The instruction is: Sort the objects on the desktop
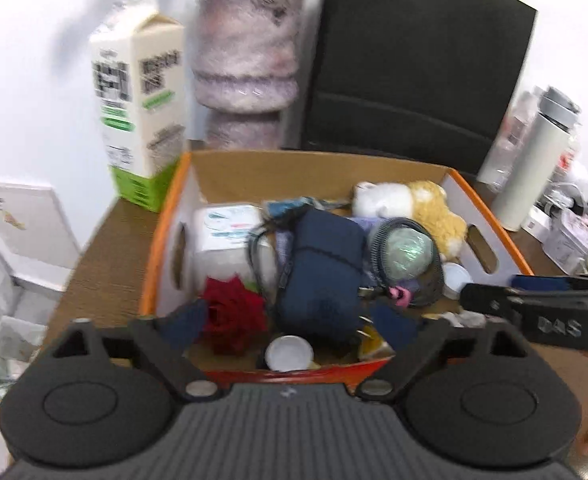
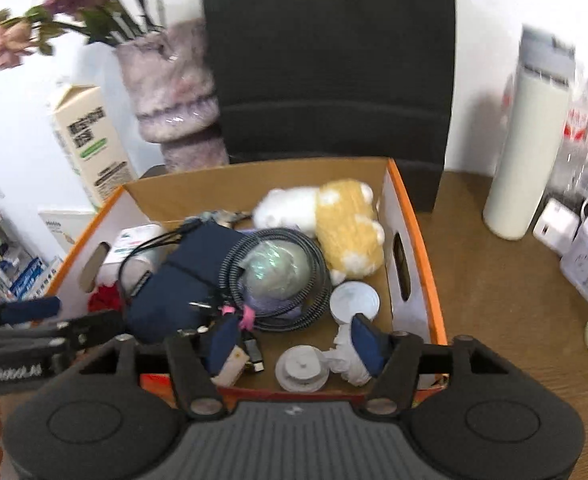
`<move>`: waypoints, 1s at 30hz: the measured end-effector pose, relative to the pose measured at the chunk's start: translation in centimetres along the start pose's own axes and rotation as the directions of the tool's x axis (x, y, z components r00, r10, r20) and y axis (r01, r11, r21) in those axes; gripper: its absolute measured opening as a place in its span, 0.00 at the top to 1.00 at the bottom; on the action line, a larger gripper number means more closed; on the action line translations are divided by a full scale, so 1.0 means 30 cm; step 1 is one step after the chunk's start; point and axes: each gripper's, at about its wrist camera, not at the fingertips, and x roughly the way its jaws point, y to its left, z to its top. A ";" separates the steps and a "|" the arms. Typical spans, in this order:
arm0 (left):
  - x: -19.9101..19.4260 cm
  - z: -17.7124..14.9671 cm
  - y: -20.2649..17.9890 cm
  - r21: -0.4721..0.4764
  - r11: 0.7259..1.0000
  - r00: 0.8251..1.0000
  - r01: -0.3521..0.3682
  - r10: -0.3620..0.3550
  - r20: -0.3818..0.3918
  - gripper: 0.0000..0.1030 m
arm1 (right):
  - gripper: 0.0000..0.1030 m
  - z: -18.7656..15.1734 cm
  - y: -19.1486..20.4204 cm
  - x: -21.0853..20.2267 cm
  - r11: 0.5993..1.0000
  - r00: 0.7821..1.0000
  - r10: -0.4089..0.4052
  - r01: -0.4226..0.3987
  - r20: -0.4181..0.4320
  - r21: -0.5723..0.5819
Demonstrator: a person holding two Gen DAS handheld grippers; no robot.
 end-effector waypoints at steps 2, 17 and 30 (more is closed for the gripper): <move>-0.035 -0.016 0.001 -0.013 0.999 0.999 -0.049 0.049 -0.002 0.00 | 0.27 -0.004 0.027 -0.047 0.999 0.999 -0.025 0.026 0.028 -0.036; -0.312 -0.355 -0.030 0.023 0.988 0.967 -0.152 0.144 0.212 0.00 | 0.20 -0.389 0.152 -0.342 0.985 0.941 -0.081 0.127 0.329 -0.119; -0.353 -0.686 0.007 0.003 0.997 0.990 -0.082 0.081 0.112 0.00 | 0.18 -0.717 0.128 -0.348 0.998 0.986 -0.051 0.054 0.156 -0.017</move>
